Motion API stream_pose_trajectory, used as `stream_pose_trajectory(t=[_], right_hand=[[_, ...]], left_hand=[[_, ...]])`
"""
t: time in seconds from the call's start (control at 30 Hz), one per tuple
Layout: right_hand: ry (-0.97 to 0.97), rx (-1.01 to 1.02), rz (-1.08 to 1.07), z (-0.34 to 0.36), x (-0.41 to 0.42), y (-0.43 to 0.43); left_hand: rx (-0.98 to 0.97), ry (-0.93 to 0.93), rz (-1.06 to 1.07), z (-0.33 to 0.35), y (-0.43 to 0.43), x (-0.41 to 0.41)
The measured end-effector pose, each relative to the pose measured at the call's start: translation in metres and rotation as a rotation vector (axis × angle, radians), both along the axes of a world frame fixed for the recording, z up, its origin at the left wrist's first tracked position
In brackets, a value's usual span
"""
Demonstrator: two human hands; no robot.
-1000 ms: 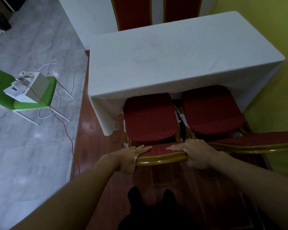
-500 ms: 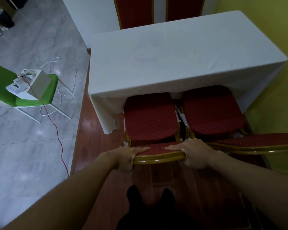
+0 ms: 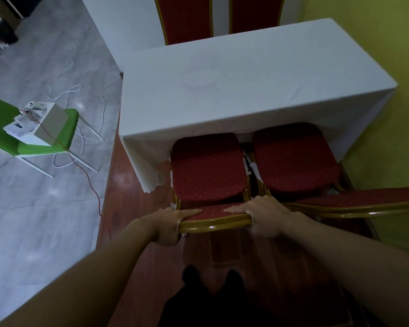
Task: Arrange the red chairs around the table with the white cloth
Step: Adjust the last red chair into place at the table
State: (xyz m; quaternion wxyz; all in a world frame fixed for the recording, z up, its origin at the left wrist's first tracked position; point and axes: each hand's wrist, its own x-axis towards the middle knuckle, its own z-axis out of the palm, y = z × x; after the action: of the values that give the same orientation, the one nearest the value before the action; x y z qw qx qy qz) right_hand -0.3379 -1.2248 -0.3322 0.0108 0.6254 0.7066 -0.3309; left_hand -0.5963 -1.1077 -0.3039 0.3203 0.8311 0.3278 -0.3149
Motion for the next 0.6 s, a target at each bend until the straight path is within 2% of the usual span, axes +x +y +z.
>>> stream_pose_trajectory(t=[0.4,0.6], right_hand=[[-0.034,0.024,-0.002,0.0,-0.001,0.001],[-0.042,0.01,0.044,0.003,0.013,0.0]], left_hand=[[-0.057,-0.06,-0.036,-0.009,0.011,-0.004],[-0.112,-0.063,-0.046,0.003,0.011,0.02]])
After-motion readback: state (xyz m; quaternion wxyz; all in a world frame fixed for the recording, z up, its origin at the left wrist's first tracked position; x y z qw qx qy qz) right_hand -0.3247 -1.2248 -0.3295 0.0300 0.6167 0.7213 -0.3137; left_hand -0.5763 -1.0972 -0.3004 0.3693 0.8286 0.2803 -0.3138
